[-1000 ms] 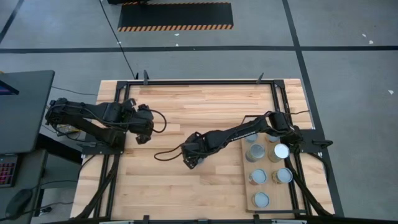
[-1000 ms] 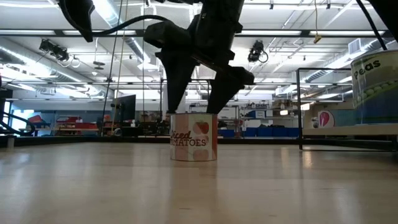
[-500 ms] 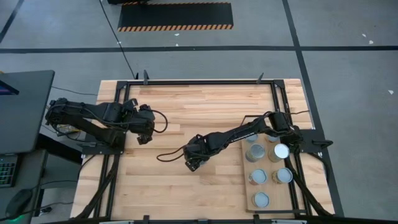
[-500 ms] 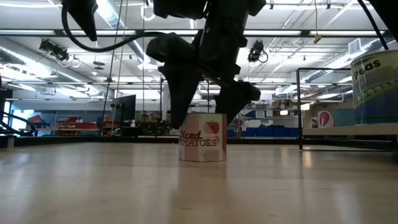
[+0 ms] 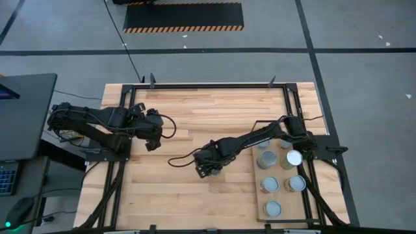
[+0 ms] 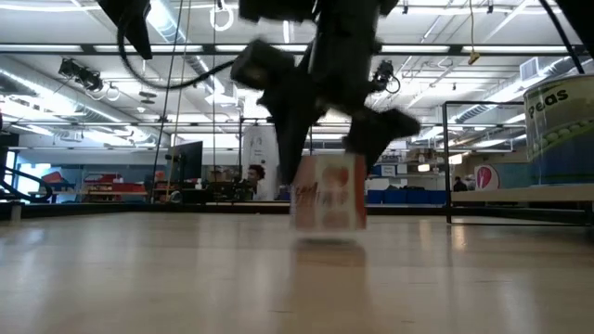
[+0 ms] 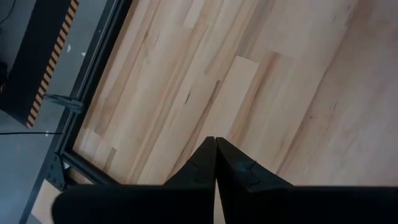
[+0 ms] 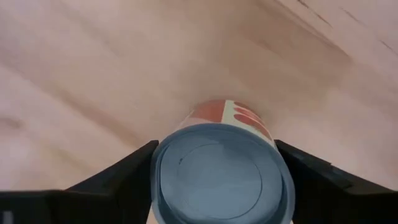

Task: Pick and place cans onto a shelf
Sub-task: Put the canned tomatoes on the shelf

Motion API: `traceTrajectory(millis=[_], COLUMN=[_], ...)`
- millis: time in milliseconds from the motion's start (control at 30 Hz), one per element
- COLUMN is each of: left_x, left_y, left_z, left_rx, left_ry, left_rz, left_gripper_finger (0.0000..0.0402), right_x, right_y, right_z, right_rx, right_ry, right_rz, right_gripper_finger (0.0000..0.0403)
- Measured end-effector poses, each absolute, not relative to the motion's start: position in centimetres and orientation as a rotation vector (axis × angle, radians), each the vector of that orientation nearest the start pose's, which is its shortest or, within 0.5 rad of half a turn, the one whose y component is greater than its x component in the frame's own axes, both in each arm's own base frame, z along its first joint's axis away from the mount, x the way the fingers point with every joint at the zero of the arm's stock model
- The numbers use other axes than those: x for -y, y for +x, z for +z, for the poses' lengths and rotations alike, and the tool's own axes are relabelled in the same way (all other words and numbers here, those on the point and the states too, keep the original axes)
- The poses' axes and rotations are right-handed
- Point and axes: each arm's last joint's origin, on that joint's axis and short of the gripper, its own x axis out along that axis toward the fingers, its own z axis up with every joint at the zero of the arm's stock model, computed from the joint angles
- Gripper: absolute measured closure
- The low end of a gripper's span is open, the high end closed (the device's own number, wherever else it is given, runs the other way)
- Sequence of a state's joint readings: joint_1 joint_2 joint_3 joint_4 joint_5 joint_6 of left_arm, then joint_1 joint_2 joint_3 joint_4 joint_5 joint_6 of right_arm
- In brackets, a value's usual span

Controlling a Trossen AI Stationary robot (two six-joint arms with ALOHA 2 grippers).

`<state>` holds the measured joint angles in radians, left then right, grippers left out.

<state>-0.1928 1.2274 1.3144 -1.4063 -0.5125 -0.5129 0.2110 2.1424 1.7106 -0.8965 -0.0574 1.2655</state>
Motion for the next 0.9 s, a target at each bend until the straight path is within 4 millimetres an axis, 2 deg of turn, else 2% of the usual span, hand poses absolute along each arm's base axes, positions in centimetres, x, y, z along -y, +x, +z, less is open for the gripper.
traceTrajectory(millis=[67, 167, 333, 433, 533, 667, 800, 900], left_x=[2.3, 2.3, 2.3, 2.3, 2.4, 2.4, 2.5, 2.5], left_y=[19.2, 19.2, 19.2, 19.3, 19.5, 19.7, 20.0, 20.2], left_z=[34.3, 34.3, 34.3, 34.3, 34.4, 34.5, 34.5, 34.6], left_rx=[-1.123, -1.124, -1.116, -1.107, -1.091, -1.063, -1.039, -1.011], left_ry=[0.011, 0.006, -0.001, -0.005, -0.013, -0.027, -0.039, -0.052], left_rz=[0.576, 0.581, 0.582, 0.580, 0.577, 0.572, 0.568, 0.562], left_gripper_finger=[0.0390, 0.0390, 0.0390, 0.0390, 0.0390, 0.0390, 0.0390, 0.0390], right_x=[-9.8, -11.0, -13.4, -14.9, -16.3, -18.4, -20.2, -21.3], right_y=[41.4, 38.8, 33.1, 29.5, 26.0, 22.1, 19.3, 18.0], right_z=[20.5, 24.7, 31.1, 33.8, 35.4, 35.9, 35.8, 35.5], right_rx=[-1.242, -1.183, -1.107, -1.069, -1.081, -1.129, -1.186, -1.248], right_ry=[0.982, 0.999, 1.088, 1.164, 1.218, 1.231, 1.218, 1.157], right_rz=[-0.639, -0.677, -0.715, -0.743, -0.785, -0.896, -0.976, -0.992], right_gripper_finger=[0.0115, 0.0115, 0.0115, 0.0116, 0.0116, 0.0116, 0.0116, 0.0115])
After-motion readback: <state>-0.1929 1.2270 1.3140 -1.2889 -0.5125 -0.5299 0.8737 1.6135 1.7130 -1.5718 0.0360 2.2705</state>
